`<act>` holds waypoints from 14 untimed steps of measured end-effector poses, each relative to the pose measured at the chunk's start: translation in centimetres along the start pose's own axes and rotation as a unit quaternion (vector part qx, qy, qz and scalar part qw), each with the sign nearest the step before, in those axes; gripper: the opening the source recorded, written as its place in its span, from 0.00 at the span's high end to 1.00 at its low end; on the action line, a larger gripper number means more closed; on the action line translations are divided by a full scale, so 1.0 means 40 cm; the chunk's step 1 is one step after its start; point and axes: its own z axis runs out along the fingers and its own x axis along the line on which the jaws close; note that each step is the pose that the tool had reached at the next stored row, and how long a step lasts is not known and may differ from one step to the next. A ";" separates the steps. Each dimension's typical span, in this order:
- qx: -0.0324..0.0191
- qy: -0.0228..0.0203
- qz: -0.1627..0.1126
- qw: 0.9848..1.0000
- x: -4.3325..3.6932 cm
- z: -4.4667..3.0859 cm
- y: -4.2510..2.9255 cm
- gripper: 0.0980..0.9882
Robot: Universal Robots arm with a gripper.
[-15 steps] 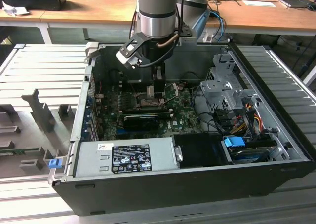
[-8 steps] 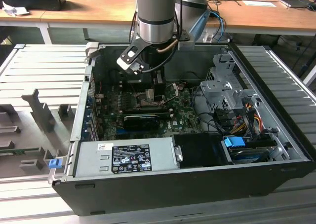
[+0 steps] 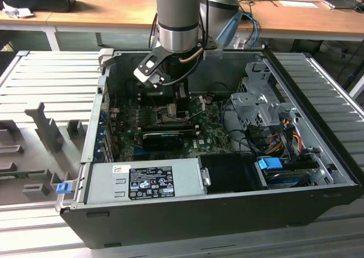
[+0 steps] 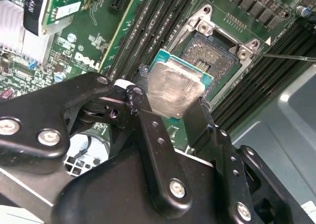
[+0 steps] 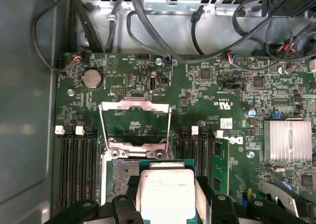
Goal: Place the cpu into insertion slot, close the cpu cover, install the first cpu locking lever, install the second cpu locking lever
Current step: 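Place the cpu into insertion slot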
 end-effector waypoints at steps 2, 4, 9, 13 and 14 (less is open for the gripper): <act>0.000 0.000 0.000 1.000 0.003 0.002 0.000 0.52; 0.000 0.000 0.000 1.000 0.005 0.004 0.000 0.52; 0.000 0.000 0.004 1.000 0.013 0.010 -0.001 0.52; 0.000 0.000 0.005 1.000 0.029 0.016 -0.001 0.52; 0.000 -0.001 0.009 1.000 0.030 0.019 -0.005 0.52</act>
